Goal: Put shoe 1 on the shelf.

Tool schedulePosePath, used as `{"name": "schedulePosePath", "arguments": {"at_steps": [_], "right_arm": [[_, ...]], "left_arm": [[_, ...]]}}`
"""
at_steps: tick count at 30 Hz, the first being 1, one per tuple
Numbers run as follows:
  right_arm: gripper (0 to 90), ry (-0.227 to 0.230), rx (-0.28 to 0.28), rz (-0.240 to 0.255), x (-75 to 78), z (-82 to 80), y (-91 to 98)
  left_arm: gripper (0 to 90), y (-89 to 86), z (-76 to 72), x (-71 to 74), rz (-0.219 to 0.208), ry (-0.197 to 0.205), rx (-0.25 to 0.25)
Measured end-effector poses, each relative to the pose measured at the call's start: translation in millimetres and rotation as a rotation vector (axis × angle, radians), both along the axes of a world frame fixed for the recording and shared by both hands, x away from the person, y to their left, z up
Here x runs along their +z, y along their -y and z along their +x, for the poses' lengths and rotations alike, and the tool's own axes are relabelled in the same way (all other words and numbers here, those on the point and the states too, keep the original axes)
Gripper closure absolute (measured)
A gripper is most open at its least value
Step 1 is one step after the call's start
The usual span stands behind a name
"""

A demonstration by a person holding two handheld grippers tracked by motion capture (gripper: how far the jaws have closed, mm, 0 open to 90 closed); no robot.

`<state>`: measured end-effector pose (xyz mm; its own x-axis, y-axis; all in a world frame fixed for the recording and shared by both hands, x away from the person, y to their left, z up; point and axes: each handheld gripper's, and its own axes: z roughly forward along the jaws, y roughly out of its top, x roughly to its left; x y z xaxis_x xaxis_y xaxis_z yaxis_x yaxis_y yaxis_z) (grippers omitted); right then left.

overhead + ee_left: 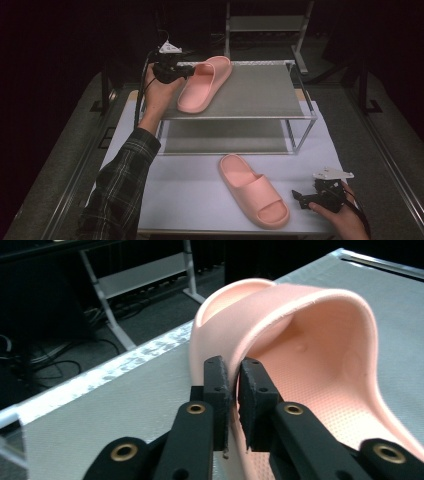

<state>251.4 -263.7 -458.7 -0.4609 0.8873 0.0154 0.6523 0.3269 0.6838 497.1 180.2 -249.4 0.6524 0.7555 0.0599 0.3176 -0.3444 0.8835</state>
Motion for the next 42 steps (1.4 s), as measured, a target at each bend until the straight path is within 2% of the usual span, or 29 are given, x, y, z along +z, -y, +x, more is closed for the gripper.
{"name": "schedulePosePath", "arguments": {"at_steps": [6, 7, 11, 12, 13, 14, 15, 17, 19, 21, 25, 31, 36, 42], "right_arm": [[0.0, 0.0, 0.0, 0.0, 0.0, 0.0, 0.0], [0.0, 0.0, 0.0, 0.0, 0.0, -0.1, 0.0], [0.0, 0.0, 0.0, 0.0, 0.0, -0.1, 0.0], [0.0, 0.0, 0.0, 0.0, 0.0, -0.1, 0.0], [0.0, 0.0, -0.001, 0.0, 0.0, -0.1, -0.1], [0.0, 0.001, 0.0, 0.0, 0.0, -0.1, -0.1], [0.0, 0.0, -0.001, 0.0, 0.0, -0.1, -0.1], [0.0, 0.0, 0.0, 0.0, 0.0, -0.1, -0.1], [0.0, 0.001, 0.0, 0.0, 0.0, 0.0, -0.1], [0.0, 0.001, 0.0, 0.0, 0.0, 0.0, -0.1], [0.0, 0.001, 0.0, 0.0, 0.0, -0.1, -0.1], [0.0, 0.002, 0.001, -0.001, -0.1, 0.1, 0.0], [0.0, 0.002, 0.001, 0.0, 0.0, 0.1, 0.0], [0.0, 0.002, 0.001, -0.001, -0.1, 0.1, 0.0]], "left_arm": [[73.5, -4.4, -5.0, 1.4, -0.031, 0.002, -0.01], [72.7, -9.8, -9.7, 2.3, -0.051, 0.003, -0.011], [72.4, -19.0, -16.4, 3.4, -0.063, -0.012, -0.018], [72.4, -22.4, -19.7, 3.0, -0.072, 0.004, -0.016], [77.6, -30.3, -24.9, 2.4, -0.09, -0.015, -0.018], [79.6, -30.3, -24.9, 2.4, -0.09, -0.015, -0.018], [83.1, -37.6, -31.1, 1.0, -0.069, -0.014, -0.007], [89.7, -45.1, -36.4, -1.6, -0.091, -0.038, -0.01], [90.0, -47.6, -39.3, -3.4, -0.077, -0.046, 0.0], [90.0, -53.0, -47.3, -9.9, -0.065, -0.07, 0.005], [90.0, -57.2, -57.7, -19.8, -0.059, -0.094, 0.011], [90.0, -53.3, -66.2, -26.6, -0.073, -0.123, -0.038], [90.0, -47.0, -70.9, -28.1, -0.073, -0.122, -0.062], [90.0, -31.0, -79.6, -28.8, -0.073, -0.119, -0.113]]}}
